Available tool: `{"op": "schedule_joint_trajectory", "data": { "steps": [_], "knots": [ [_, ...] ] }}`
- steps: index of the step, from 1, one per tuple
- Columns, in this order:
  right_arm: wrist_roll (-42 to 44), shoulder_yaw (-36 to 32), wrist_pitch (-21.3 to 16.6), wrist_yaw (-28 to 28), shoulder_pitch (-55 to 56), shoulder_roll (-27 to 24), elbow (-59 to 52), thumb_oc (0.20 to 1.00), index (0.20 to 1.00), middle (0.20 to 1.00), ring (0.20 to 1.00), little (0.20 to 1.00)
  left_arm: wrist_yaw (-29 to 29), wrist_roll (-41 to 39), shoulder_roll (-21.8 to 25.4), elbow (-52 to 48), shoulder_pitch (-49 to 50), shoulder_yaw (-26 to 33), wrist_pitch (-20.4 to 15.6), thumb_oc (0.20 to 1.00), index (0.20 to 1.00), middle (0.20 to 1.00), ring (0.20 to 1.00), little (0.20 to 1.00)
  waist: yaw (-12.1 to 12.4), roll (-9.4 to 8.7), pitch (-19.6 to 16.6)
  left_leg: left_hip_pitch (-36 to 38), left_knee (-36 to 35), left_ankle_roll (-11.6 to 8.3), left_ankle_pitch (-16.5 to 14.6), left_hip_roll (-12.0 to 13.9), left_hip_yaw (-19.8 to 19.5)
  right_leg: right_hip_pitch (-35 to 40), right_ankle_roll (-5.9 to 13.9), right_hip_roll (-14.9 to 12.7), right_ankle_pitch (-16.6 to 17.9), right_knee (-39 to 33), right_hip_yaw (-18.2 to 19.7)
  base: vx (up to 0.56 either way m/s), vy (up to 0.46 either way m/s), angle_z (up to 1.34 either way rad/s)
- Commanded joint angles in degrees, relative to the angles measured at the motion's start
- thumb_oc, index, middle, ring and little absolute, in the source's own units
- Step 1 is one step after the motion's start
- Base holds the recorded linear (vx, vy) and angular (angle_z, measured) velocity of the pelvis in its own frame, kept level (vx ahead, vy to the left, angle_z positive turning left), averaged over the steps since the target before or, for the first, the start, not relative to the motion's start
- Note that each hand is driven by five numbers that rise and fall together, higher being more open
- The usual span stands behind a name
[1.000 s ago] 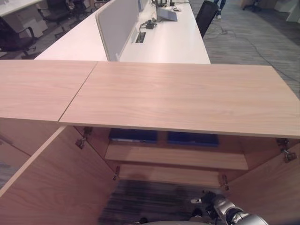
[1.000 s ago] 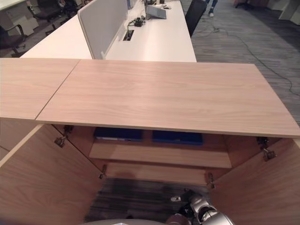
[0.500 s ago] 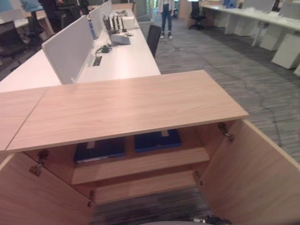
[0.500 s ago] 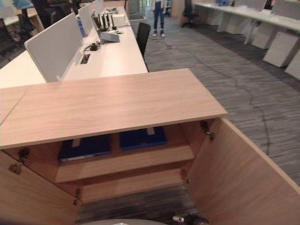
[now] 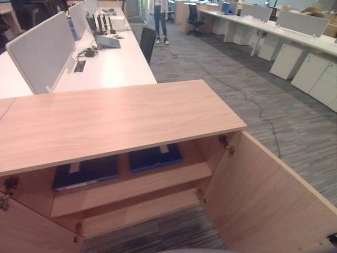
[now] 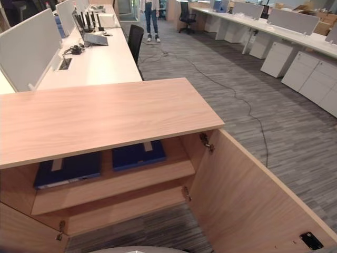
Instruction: Put the empty folder in the office cabinet
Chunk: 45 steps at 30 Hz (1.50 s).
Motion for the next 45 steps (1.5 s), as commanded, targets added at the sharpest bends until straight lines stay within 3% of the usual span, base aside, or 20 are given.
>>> {"op": "schedule_joint_trajectory", "data": {
  "steps": [1,2,3,5,6,8,11,14,17,26,28,29,31,36,38,41,45],
  "knots": [
    [3.3,-1.2,-1.4,-0.7,-4.3,-0.3,4.4,1.0,1.0,1.0,1.0,1.0,-0.4,-2.6,-2.7,4.8,1.1,5.0,0.1,1.0,1.0,1.0,1.0,1.0,-0.9,-1.12,2.4,-6.6,7.5,-0.72,0.0,2.2,-7.5,0.9,-1.31,3.8,-5.6,0.0,3.2,-0.12,-0.175,-0.3],
    [3.1,-1.0,-1.3,-0.5,-4.3,-0.7,4.7,1.0,1.0,1.0,1.0,1.0,-0.1,-4.4,-3.0,5.5,1.8,6.3,0.2,1.0,1.0,1.0,1.0,1.0,0.1,-1.93,3.7,-8.7,12.3,0.86,-3.6,-1.3,-14.4,0.7,-1.78,4.1,-5.1,0.0,5.2,-0.1,-0.091,-0.55],
    [3.1,-1.0,-1.3,-0.5,-4.3,-0.7,4.7,1.0,1.0,1.0,1.0,1.0,-0.1,-4.4,-3.0,5.5,1.8,6.3,0.2,1.0,1.0,1.0,1.0,1.0,0.0,-1.99,3.6,-9.0,12.3,0.9,-3.5,-1.3,-14.5,0.5,-1.77,4.0,-5.1,0.0,5.1,-0.1,-0.064,-0.92],
    [3.4,-1.5,-1.6,-0.8,-4.0,-1.4,5.2,1.0,1.0,1.0,1.0,1.0,0.5,-6.3,-3.3,5.4,1.3,6.8,-0.4,1.0,1.0,1.0,1.0,1.0,1.2,-2.66,4.4,-11.0,17.9,2.96,-7.3,-7.5,-22.5,0.4,-2.05,4.5,-4.6,0.0,7.7,-0.06,-0.026,-1.36],
    [3.6,-2.2,-1.6,-1.0,-3.8,-2.1,5.7,1.0,1.0,1.0,1.0,1.0,0.7,-7.4,-3.4,4.9,0.3,6.2,-0.7,1.0,1.0,1.0,1.0,1.0,1.4,-2.73,4.8,-12.1,21.3,4.3,-10.0,-12.0,-27.0,0.5,-2.04,5.3,-4.1,0.0,9.8,-0.05,-0.01,-1.23],
    [3.7,-2.8,-1.6,-1.1,-3.6,-2.6,5.9,1.0,1.0,1.0,1.0,1.0,0.8,-7.8,-3.3,4.7,0.1,6.1,-0.8,1.0,1.0,1.0,1.0,1.0,1.0,-2.6,4.5,-12.0,20.9,4.73,-10.8,-13.5,-27.8,0.3,-1.79,5.6,-3.9,0.0,10.5,-0.03,0.044,-0.94],
    [2.8,-5.2,-1.2,-1.0,-1.9,-4.6,6.2,1.0,1.0,1.0,1.0,1.0,0.6,-6.6,-2.8,4.4,-0.7,5.9,-1.1,1.0,1.0,1.0,1.0,1.0,-1.2,-1.27,2.4,-5.9,12.2,4.41,-11.9,-12.5,-22.3,-1.2,-0.16,6.6,-2.0,0.0,13.6,-0.06,0.168,-0.81],
    [2.3,-6.0,-1.1,-1.2,-1.7,-5.3,5.9,1.0,1.0,1.0,1.0,1.0,1.2,-6.4,-2.4,3.8,-1.7,5.6,-1.4,1.0,1.0,1.0,1.0,1.0,-2.1,-1.3,1.8,-4.5,7.5,4.51,-10.1,-13.2,-20.3,-3.4,1.25,5.1,0.3,0.0,14.2,-0.13,0.175,-0.85],
    [0.8,-6.3,-0.3,-1.3,-2.4,-6.3,5.4,1.0,1.0,1.0,1.0,1.0,2.0,-6.5,-0.3,0.7,-6.9,3.4,-1.9,1.0,1.0,1.0,1.0,1.0,-3.7,-1.7,2.5,-3.0,0.1,5.83,-6.8,-15.6,-17.6,-8.1,3.65,2.0,3.5,1.7,14.2,-0.21,0.193,-0.4],
    [-0.8,-7.7,0.1,-2.3,-1.9,-6.8,3.3,1.0,1.0,1.0,1.0,1.0,1.3,-2.2,-0.2,2.2,-7.2,0.9,-1.7,1.0,1.0,1.0,1.0,1.0,-5.5,-2.0,4.6,-1.1,-4.7,7.45,-4.8,-18.7,-14.8,-11.8,5.47,-0.8,4.6,3.9,15.2,-0.1,0.113,-0.19],
    [-0.9,-8.5,0.2,-2.7,-1.5,-6.9,2.7,1.0,1.0,1.0,1.0,1.0,0.8,-1.5,0.0,2.7,-6.7,1.0,-1.7,1.0,1.0,1.0,1.0,1.0,-5.6,-2.13,5.5,-0.9,-4.7,7.65,-5.0,-19.1,-14.0,-13.2,5.54,-1.8,4.4,5.6,14.0,-0.16,0.103,-0.27],
    [-1.0,-9.4,0.1,-3.2,-1.5,-7.6,2.2,1.0,1.0,1.0,1.0,1.0,0.4,-0.9,0.2,3.8,-6.1,1.7,-1.4,1.0,1.0,1.0,1.0,1.0,-4.2,-1.51,7.4,-0.6,-4.7,7.5,-5.1,-17.9,-11.7,-14.4,4.67,-6.2,3.1,8.7,4.3,-0.21,0.054,-0.22],
    [-0.8,-10.3,0.0,-3.6,-1.6,-8.2,0.9,1.0,1.0,1.0,1.0,1.0,0.2,-0.3,0.6,4.3,-5.0,2.9,-0.9,1.0,1.0,1.0,1.0,1.0,-3.1,-0.69,7.6,-0.7,-4.7,6.83,-5.0,-16.3,-10.2,-12.2,3.38,-11.6,1.8,10.2,-4.8,-0.16,0.005,-0.53],
    [-0.3,-13.2,-0.7,-5.2,-1.7,-11.0,-6.3,1.0,1.0,1.0,1.0,1.0,0.3,0.4,2.0,3.8,-3.4,4.8,-0.9,1.0,1.0,1.0,1.0,1.0,-2.6,-0.89,6.3,-1.0,-4.7,6.76,-4.8,-15.0,-9.5,-9.3,4.6,-16.6,3.9,13.1,-1.8,-0.02,-0.022,-0.48],
    [-0.4,-14.2,-1.0,-5.9,-2.2,-12.7,-9.2,1.0,1.0,1.0,1.0,1.0,0.4,0.7,2.4,3.9,-3.2,5.3,-0.9,1.0,1.0,1.0,1.0,1.0,-2.2,-1.8,5.1,-1.2,-4.7,6.77,-5.0,-15.4,-9.0,-7.5,5.36,-16.7,4.7,11.5,-2.8,0.03,-0.057,-0.15],
    [-1.5,-14.5,-1.1,-7.0,-3.9,-15.0,-12.6,1.0,1.0,1.0,1.0,1.0,0.6,0.1,3.2,4.0,-2.8,6.9,-0.9,1.0,1.0,1.0,1.0,1.0,-1.0,-3.74,3.7,-1.0,-4.7,6.52,-5.2,-15.8,-8.5,-5.5,6.47,-14.6,4.7,7.5,-4.8,0.06,-0.121,-0.31],
    [-3.9,-13.1,-0.9,-7.6,-6.4,-18.4,-17.2,1.0,1.0,1.0,1.0,1.0,1.1,-1.0,3.0,3.0,-2.2,8.2,-0.9,1.0,1.0,1.0,1.0,1.0,-0.4,-4.04,3.1,-0.8,-4.7,5.74,-4.5,-14.5,-7.8,-4.5,6.57,-12.2,5.4,3.2,-4.2,0.01,-0.092,-0.23]
  ]
}}
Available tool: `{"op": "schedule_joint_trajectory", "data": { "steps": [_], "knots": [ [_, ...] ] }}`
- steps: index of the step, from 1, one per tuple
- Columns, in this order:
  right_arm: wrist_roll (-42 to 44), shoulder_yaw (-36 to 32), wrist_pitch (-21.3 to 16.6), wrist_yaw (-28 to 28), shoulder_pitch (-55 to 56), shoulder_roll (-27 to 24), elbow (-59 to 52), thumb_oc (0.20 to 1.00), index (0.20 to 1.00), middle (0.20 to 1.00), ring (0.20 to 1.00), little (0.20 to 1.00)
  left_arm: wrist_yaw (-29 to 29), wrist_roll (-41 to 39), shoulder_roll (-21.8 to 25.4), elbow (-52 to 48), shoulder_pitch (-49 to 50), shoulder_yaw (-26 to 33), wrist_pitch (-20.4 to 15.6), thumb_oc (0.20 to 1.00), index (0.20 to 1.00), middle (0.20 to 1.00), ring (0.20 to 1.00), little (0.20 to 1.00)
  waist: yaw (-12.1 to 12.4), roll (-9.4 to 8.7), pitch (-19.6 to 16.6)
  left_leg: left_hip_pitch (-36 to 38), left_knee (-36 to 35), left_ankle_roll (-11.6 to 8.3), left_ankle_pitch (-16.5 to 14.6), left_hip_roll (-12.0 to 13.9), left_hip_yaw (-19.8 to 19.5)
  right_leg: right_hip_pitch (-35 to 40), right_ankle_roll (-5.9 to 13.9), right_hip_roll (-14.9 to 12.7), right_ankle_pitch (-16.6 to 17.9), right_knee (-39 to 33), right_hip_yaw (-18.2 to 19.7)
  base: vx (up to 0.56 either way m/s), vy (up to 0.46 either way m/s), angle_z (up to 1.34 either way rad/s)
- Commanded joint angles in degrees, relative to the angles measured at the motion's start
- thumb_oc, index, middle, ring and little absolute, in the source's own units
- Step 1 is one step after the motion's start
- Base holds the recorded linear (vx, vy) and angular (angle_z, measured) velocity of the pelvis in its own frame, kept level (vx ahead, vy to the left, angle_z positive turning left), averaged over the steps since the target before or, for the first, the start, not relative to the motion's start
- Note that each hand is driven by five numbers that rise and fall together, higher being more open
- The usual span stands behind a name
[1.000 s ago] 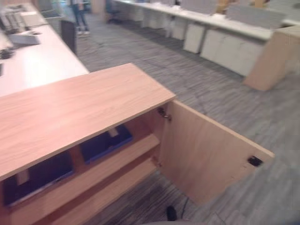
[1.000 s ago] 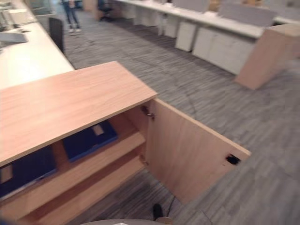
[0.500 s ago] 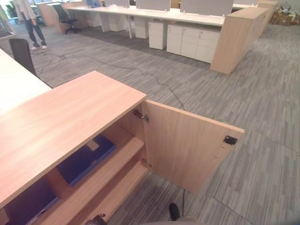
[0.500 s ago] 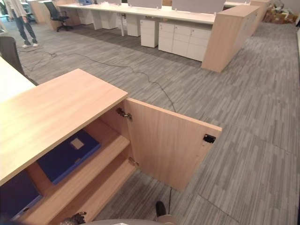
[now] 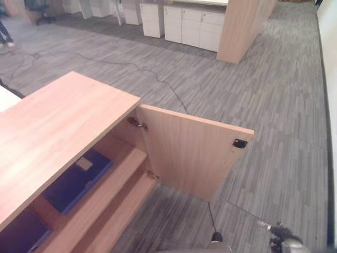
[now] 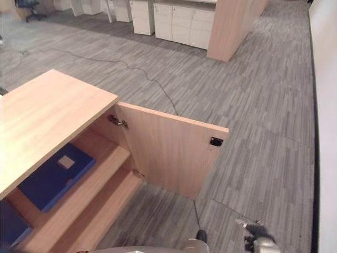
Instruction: Put the empty folder in the office cabinet
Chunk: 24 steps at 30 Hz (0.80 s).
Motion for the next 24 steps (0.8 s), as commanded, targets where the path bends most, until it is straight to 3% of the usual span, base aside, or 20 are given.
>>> {"op": "schedule_joint_trajectory", "data": {
  "steps": [1,11,24],
  "knots": [
    [-4.0,0.8,-1.8,-2.4,-3.9,-4.6,-3.1,1.0,1.0,1.0,1.0,1.0,1.5,0.4,1.8,2.0,-0.3,1.0,-0.3,1.0,1.0,1.0,1.0,1.0,1.0,-3.71,-3.3,-6.1,-0.7,2.12,-0.3,-2.5,-4.0,-0.9,3.61,-0.9,1.3,-3.6,0.6,0.01,-0.109,-0.24],
    [-6.6,4.3,-4.2,-2.5,-12.0,-14.2,-16.3,1.0,1.0,1.0,1.0,1.0,1.9,0.3,-1.5,-0.5,1.3,-2.3,-0.7,1.0,1.0,1.0,1.0,1.0,2.2,-3.0,-4.4,-7.0,-0.7,-0.44,1.4,1.4,-5.0,0.9,1.77,2.7,-2.2,-5.1,-0.1,0.01,-0.067,0.0],
    [-2.6,8.9,-8.6,2.1,-15.4,-15.0,-32.9,1.0,1.0,1.0,1.0,1.0,0.1,2.2,-1.2,0.8,5.3,0.0,-0.3,1.0,1.0,1.0,1.0,1.0,4.2,-2.05,-4.6,-6.8,-0.7,-1.83,2.4,3.2,-5.2,2.2,0.63,4.6,-4.6,-5.4,-0.5,0.01,-0.024,0.03]
  ]
}}
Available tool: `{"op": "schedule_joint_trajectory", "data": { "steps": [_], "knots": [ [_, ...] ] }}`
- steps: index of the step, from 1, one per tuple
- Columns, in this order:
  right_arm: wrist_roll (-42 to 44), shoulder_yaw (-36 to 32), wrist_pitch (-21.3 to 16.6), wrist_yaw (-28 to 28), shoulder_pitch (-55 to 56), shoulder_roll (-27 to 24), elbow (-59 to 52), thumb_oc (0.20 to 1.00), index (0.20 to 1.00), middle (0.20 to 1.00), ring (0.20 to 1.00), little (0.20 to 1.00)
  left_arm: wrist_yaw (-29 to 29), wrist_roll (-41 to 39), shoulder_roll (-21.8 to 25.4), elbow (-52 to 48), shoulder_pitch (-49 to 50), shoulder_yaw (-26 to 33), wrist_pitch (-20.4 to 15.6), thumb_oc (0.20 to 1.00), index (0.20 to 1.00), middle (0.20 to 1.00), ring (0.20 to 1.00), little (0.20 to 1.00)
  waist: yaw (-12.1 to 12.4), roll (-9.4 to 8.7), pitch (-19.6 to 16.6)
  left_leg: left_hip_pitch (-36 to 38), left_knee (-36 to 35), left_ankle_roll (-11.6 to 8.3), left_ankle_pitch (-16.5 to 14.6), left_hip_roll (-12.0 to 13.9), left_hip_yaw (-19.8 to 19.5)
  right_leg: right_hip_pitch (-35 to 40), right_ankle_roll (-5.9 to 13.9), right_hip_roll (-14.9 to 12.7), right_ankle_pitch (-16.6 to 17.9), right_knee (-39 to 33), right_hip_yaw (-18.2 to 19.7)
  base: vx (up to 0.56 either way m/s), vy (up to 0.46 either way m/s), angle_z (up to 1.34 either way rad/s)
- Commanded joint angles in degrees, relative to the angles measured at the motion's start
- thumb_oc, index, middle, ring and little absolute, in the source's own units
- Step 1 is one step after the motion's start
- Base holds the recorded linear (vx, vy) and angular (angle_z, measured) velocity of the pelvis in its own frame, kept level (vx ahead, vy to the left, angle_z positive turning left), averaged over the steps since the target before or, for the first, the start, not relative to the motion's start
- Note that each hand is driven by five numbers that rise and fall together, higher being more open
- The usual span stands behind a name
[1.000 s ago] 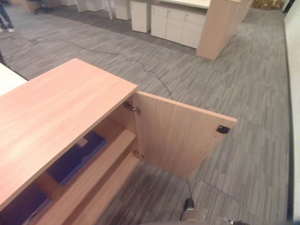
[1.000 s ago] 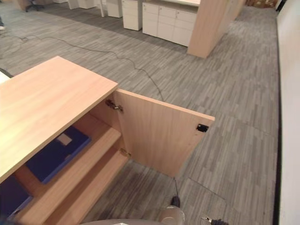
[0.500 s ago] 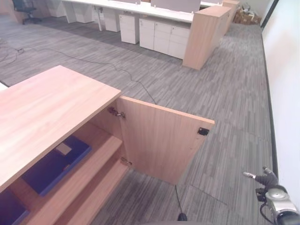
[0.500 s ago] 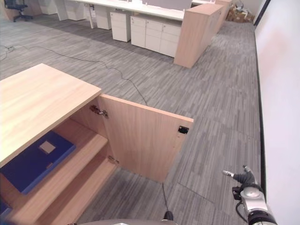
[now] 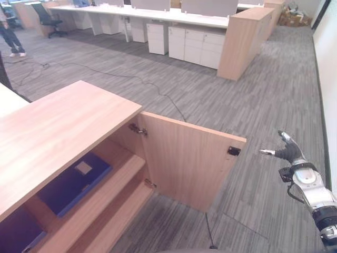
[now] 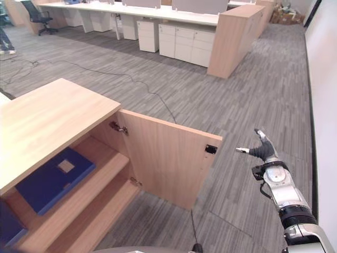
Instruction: Put the empty folder in the office cabinet
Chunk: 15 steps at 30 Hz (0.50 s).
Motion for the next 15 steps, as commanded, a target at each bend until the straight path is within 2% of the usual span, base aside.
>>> {"op": "schedule_joint_trajectory", "data": {
  "steps": [1,4,11,15],
  "knots": [
    [4.1,1.7,-4.0,0.7,-5.7,-0.6,-1.9,1.0,1.0,1.0,1.0,1.0,-0.7,2.1,-0.6,2.1,-0.5,0.7,-0.3,1.0,1.0,1.0,1.0,1.0,0.9,-0.83,0.0,-4.9,-0.9,0.19,1.1,0.6,-4.8,1.4,0.95,1.6,-7.5,0.0,0.3,0.01,-0.017,0.04],
    [6.2,2.9,-4.6,1.5,-7.0,0.5,-1.7,1.0,1.0,1.0,1.0,1.0,-1.0,1.9,-0.6,2.1,-0.5,0.4,-0.4,1.0,1.0,1.0,1.0,1.0,1.3,-0.7,-0.1,-4.8,-0.9,0.03,1.2,0.8,-5.0,1.7,0.76,1.8,-7.8,0.0,0.2,0.0,-0.012,0.02],
    [4.8,7.9,-3.6,5.0,-6.9,0.7,-4.0,1.0,1.0,1.0,1.0,1.0,-1.3,0.9,-0.2,1.4,-1.1,0.5,-0.2,1.0,1.0,1.0,1.0,1.0,1.5,-0.69,-0.3,-4.8,-0.9,-0.27,1.4,1.1,-5.2,2.1,0.45,2.1,-8.3,0.0,0.0,0.0,0.0,0.0],
    [4.7,13.3,-3.6,11.1,-5.1,-0.7,-8.0,1.0,1.0,1.0,1.0,1.0,-2.3,1.9,0.3,1.6,-0.8,0.9,-0.3,1.0,1.0,1.0,1.0,1.0,1.7,-0.9,-0.3,-4.7,-0.9,-0.53,1.4,1.1,-5.5,2.6,0.28,2.2,-8.6,0.0,-0.3,0.0,0.0,0.0]
  ]
}}
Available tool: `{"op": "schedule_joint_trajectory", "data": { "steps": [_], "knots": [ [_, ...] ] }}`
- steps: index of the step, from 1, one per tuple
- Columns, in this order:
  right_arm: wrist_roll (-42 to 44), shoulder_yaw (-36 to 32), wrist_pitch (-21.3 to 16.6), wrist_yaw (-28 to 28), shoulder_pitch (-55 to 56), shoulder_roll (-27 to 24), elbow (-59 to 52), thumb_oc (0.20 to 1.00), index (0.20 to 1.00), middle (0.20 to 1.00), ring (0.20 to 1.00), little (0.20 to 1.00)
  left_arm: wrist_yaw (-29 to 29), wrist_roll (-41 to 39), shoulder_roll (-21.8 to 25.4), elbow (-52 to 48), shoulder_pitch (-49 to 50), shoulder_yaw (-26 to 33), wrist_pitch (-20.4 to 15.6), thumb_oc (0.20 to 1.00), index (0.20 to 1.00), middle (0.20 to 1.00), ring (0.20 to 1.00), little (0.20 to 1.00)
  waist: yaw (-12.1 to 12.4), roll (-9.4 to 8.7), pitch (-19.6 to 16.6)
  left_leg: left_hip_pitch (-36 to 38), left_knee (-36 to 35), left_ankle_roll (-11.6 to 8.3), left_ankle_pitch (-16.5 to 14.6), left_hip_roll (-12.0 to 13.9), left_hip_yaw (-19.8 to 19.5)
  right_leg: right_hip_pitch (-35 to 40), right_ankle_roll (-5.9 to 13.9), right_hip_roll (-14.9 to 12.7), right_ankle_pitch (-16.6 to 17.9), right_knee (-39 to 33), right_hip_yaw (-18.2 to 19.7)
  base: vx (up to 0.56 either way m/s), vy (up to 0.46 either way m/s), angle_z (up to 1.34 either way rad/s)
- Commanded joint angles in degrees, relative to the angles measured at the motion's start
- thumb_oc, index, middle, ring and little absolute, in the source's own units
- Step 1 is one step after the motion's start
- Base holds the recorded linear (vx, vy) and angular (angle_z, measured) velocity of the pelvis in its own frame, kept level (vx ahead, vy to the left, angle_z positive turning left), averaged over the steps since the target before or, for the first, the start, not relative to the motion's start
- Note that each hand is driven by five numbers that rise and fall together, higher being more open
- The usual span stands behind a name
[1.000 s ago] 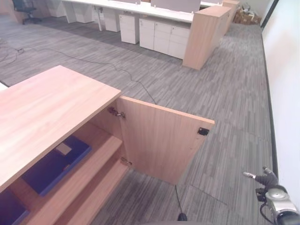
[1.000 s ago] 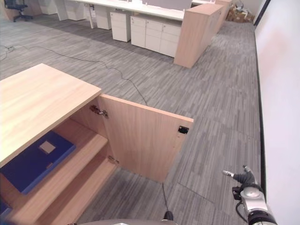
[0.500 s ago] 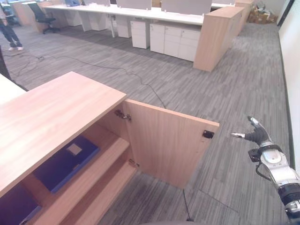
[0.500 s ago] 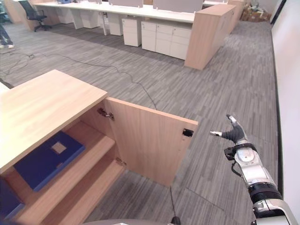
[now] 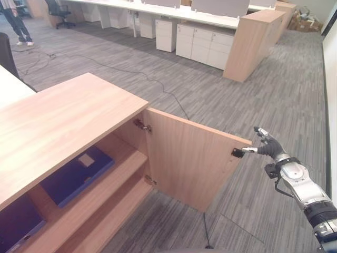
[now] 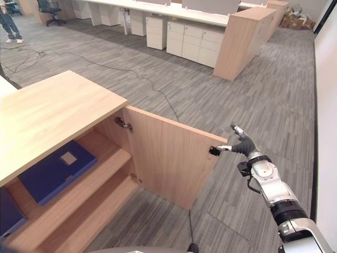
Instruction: Put the empty folder in the office cabinet
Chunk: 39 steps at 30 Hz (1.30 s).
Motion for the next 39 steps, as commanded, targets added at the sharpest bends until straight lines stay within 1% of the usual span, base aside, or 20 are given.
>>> {"op": "schedule_joint_trajectory", "data": {
  "steps": [1,4,5,7,8,10,12,17,18,22,23,25,26,27,28,29,31,32,36,39],
  "knots": [
    [0.4,3.6,-2.4,3.6,-2.8,-1.0,-3.6,1.0,1.0,1.0,1.0,1.0,-0.8,1.9,0.1,2.1,-2.4,0.8,-0.3,1.0,1.0,1.0,1.0,1.0,0.8,-0.02,-0.9,-4.5,-1.0,-0.19,1.1,0.6,-4.9,2.5,0.49,1.8,-8.5,0.0,0.2,0.0,0.0,0.0],
    [2.1,7.6,-2.5,8.5,-2.2,-2.0,-6.1,1.0,1.0,1.0,1.0,1.0,-1.8,2.6,0.2,2.4,-1.7,1.1,-0.6,1.0,1.0,1.0,1.0,1.0,1.0,-0.02,-0.8,-4.4,-1.0,-0.31,1.2,0.7,-4.9,2.7,0.48,1.9,-8.6,0.0,0.1,0.0,0.0,0.0],
    [2.1,7.6,-2.5,8.5,-2.2,-2.0,-6.1,1.0,1.0,1.0,1.0,1.0,-1.8,2.6,0.2,2.4,-1.7,1.1,-0.6,1.0,1.0,1.0,1.0,1.0,1.0,-0.02,-0.8,-4.4,-1.0,-0.31,1.2,0.7,-4.9,2.7,0.48,1.9,-8.6,0.0,0.1,0.0,-0.007,0.04],
    [3.8,14.1,-2.1,14.8,-2.8,-3.6,-9.7,1.0,1.0,1.0,1.0,1.0,-2.7,3.8,0.2,2.4,-1.1,1.0,-1.0,1.0,1.0,1.0,1.0,1.0,1.4,-0.08,-0.7,-4.4,-1.0,-0.52,1.1,0.8,-5.0,2.7,0.53,1.8,-8.6,0.0,-0.2,0.0,-0.001,0.04],
    [4.3,15.8,-1.8,16.3,-3.2,-3.7,-10.4,1.0,1.0,1.0,1.0,1.0,-2.9,3.8,0.2,2.3,-1.1,1.0,-1.1,1.0,1.0,1.0,1.0,1.0,1.5,-0.1,-0.7,-4.5,-1.0,-0.56,1.2,0.8,-5.1,2.8,0.54,1.8,-8.6,0.0,-0.2,0.0,0.0,0.0],
    [4.5,17.5,-1.4,17.5,-3.6,-3.6,-10.9,1.0,1.0,1.0,1.0,1.0,-3.0,3.9,0.2,2.1,-1.0,1.0,-1.2,1.0,1.0,1.0,1.0,1.0,1.5,-0.1,-0.7,-4.5,-1.0,-0.59,1.2,0.8,-5.1,2.7,0.53,1.8,-8.6,0.0,-0.3,0.0,0.0,0.0],
    [3.1,23.1,-0.7,20.4,-5.8,-3.0,-11.2,1.0,1.0,1.0,1.0,1.0,-3.1,3.8,0.2,1.4,-1.2,0.6,-1.4,1.0,1.0,1.0,1.0,1.0,1.8,-0.22,-0.6,-4.6,-1.0,-0.62,1.2,0.9,-5.3,2.7,0.51,1.7,-8.5,0.0,-0.5,0.0,0.0,0.0],
    [3.3,30.3,0.4,24.4,-9.2,-0.1,-13.8,1.0,1.0,1.0,1.0,1.0,-2.9,4.1,0.2,0.4,-2.1,-0.4,-1.5,1.0,1.0,1.0,1.0,1.0,2.2,-0.26,-0.3,-4.6,-1.0,-0.63,1.2,1.1,-5.4,2.6,0.43,1.7,-8.5,0.0,-0.5,0.0,0.0,-0.02],
    [5.5,31.3,0.8,25.5,-9.5,0.7,-15.6,1.0,1.0,1.0,1.0,1.0,-2.8,4.5,0.4,0.2,-2.4,-0.7,-1.6,1.0,1.0,1.0,1.0,1.0,2.4,-0.28,-0.3,-4.6,-1.0,-0.61,1.2,1.1,-5.5,2.6,0.4,1.7,-8.5,0.0,-0.5,0.0,0.0,-0.04],
    [20.9,33.7,3.3,29.9,-8.8,5.8,-23.5,1.0,1.0,1.0,1.0,1.0,-2.4,6.7,0.8,-0.3,-1.9,-1.6,-2.3,1.0,1.0,1.0,1.0,1.0,3.4,-0.39,-0.2,-4.6,-1.0,-0.6,1.3,1.2,-5.8,2.9,0.31,1.5,-8.5,0.0,-0.9,0.0,-0.003,0.0],
    [24.3,33.7,4.2,30.0,-8.2,7.3,-24.7,1.0,1.0,1.0,1.0,1.0,-2.2,7.1,0.7,-0.3,-1.5,-1.6,-2.3,1.0,1.0,1.0,1.0,1.0,3.6,-0.43,-0.2,-4.7,-1.0,-0.58,1.3,1.2,-5.9,2.9,0.3,1.5,-8.5,0.0,-1.0,0.01,-0.01,0.16],
    [29.6,33.4,4.3,28.9,-6.9,11.1,-26.2,1.0,1.0,1.0,1.0,1.0,-1.5,8.2,0.4,-0.5,-0.5,-1.8,-2.4,1.0,1.0,1.0,1.0,1.0,4.3,-0.42,-0.1,-4.7,-1.0,-0.57,1.3,1.2,-6.0,3.1,0.29,1.4,-8.5,0.0,-1.3,0.0,-0.003,0.1],
    [29.6,33.4,4.3,28.9,-6.9,11.2,-26.2,1.0,1.0,1.0,1.0,1.0,-1.5,8.2,0.5,-0.5,-0.4,-1.7,-2.4,1.0,1.0,1.0,1.0,1.0,4.3,-0.47,-0.1,-4.7,-1.0,-0.57,1.3,1.2,-6.0,3.1,0.29,1.4,-8.5,0.0,-1.3,-0.01,-0.002,0.04],
    [31.2,32.9,4.3,28.2,-6.0,13.6,-26.2,1.0,1.0,1.0,1.0,1.0,-0.9,8.5,0.4,-0.6,-0.2,-1.7,-2.3,1.0,1.0,1.0,1.0,1.0,4.6,-0.42,-0.1,-4.7,-1.0,-0.54,1.3,1.2,-6.2,3.2,0.25,1.3,-8.5,0.0,-1.5,0.01,-0.002,0.04],
    [34.3,32.3,4.3,26.9,-3.9,18.1,-25.1,1.0,1.0,1.0,1.0,1.0,-0.3,8.9,0.1,-0.7,0.1,-1.6,-2.3,1.0,1.0,1.0,1.0,1.0,5.1,-0.33,-0.1,-4.7,-1.0,-0.53,1.3,1.1,-6.3,3.3,0.14,1.2,-8.5,0.0,-1.7,0.01,-0.002,0.05],
    [34.3,32.3,4.3,26.9,-3.9,18.2,-25.0,1.0,1.0,1.0,1.0,1.0,-0.3,8.9,0.1,-0.7,0.2,-1.6,-2.3,1.0,1.0,1.0,1.0,1.0,5.1,-0.38,-0.1,-4.7,-1.0,-0.53,1.3,1.1,-6.3,3.4,0.14,1.2,-8.5,0.0,-1.7,0.01,-0.003,0.08],
    [37.8,33.1,5.5,26.5,-1.9,22.3,-24.0,1.0,1.0,1.0,1.0,1.0,0.3,8.9,-0.2,-0.7,0.3,-1.8,-2.2,1.0,1.0,1.0,1.0,1.0,5.7,-0.33,0.0,-4.7,-1.0,-0.55,1.3,1.0,-6.5,3.5,0.01,1.1,-8.5,0.0,-2.0,0.01,-0.008,0.14],
    [39.4,33.7,5.4,26.0,-1.0,23.7,-23.2,1.0,1.0,1.0,1.0,1.0,0.6,8.8,-0.1,-0.8,0.3,-2.0,-2.2,1.0,1.0,1.0,1.0,1.0,5.8,-0.35,0.0,-4.7,-1.0,-0.59,1.3,1.0,-6.7,3.7,-0.04,1.1,-8.6,0.0,-2.1,0.01,-0.011,0.21],
    [44.6,35.1,4.8,24.4,1.5,26.1,-20.1,1.0,1.0,1.0,1.0,1.0,1.6,8.1,0.0,-1.0,-0.1,-2.6,-2.2,1.0,1.0,1.0,1.0,1.0,6.2,-0.35,0.1,-4.6,-1.0,-0.79,1.5,1.1,-7.2,4.0,-0.25,1.3,-8.9,0.0,-2.5,0.02,-0.028,0.24],
    [45.1,34.9,4.8,24.5,2.2,25.6,-19.6,1.0,1.0,1.0,1.0,1.0,1.6,8.2,0.0,-0.9,-0.2,-2.9,-2.3,1.0,1.0,1.0,1.0,1.0,6.2,-0.35,0.1,-4.6,-1.0,-0.98,1.6,1.3,-7.5,4.2,-0.37,1.6,-9.2,0.0,-2.6,0.01,-0.045,0.08]
  ]
}}
